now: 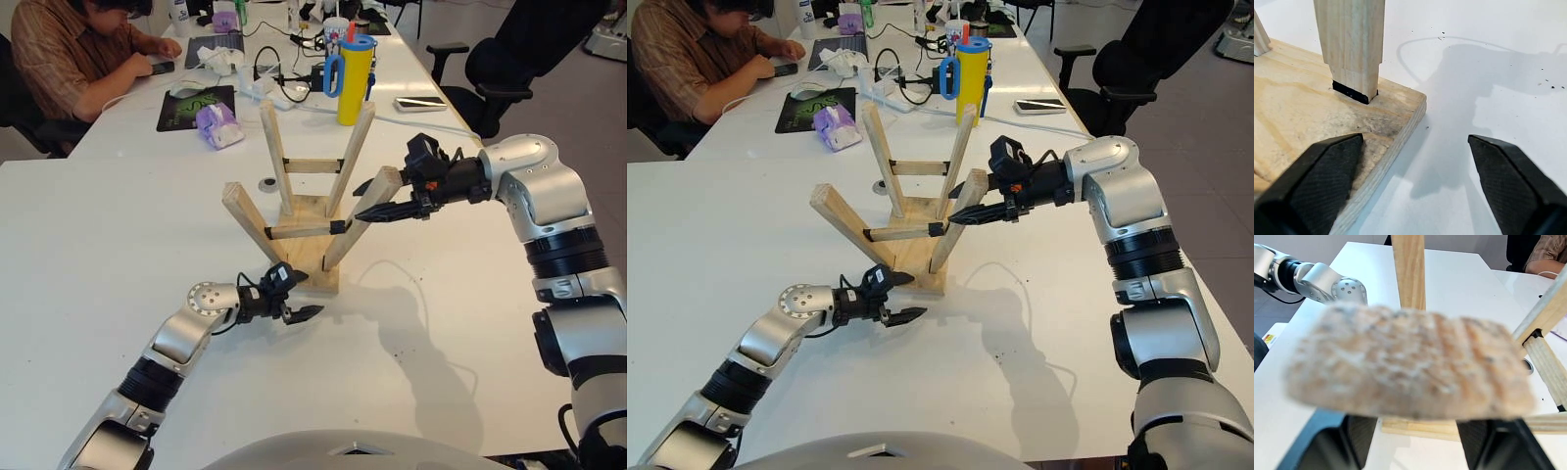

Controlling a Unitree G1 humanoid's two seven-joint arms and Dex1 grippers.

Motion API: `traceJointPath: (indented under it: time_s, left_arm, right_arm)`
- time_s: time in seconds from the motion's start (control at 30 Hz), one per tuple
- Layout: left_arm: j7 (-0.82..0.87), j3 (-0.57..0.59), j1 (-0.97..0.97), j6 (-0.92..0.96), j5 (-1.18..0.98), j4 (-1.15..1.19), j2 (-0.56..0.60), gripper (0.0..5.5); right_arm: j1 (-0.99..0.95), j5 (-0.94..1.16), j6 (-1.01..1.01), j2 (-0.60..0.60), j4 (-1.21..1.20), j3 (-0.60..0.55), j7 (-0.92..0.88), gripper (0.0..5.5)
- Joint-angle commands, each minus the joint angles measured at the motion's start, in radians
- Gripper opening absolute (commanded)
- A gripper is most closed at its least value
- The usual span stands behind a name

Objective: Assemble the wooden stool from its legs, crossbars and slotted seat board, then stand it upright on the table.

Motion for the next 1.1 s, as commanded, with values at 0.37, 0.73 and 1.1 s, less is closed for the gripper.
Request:
traceJointPath:
  time_s: [0.37, 0.73, 1.1]
  left_arm:
    - [0.002, -0.015, 0.032, 0.029, 0.052, 0.085, 0.006, 3.99]
    - [0.003, -0.007, 0.025, 0.025, 0.054, 0.106, -0.004, 3.99]
    - [0.075, 0.057, 0.099, -0.073, 0.059, 0.004, -0.011, 3.99]
  right_arm:
    - [-0.014, -0.053, 0.022, 0.065, -0.086, 0.079, 0.021, 2.05]
    - [0.056, -0.047, 0.117, 0.116, -0.180, 0.124, -0.014, 2.05]
    - [0.132, -0.182, 0.100, 0.151, -0.134, 0.133, -0.309, 2.05]
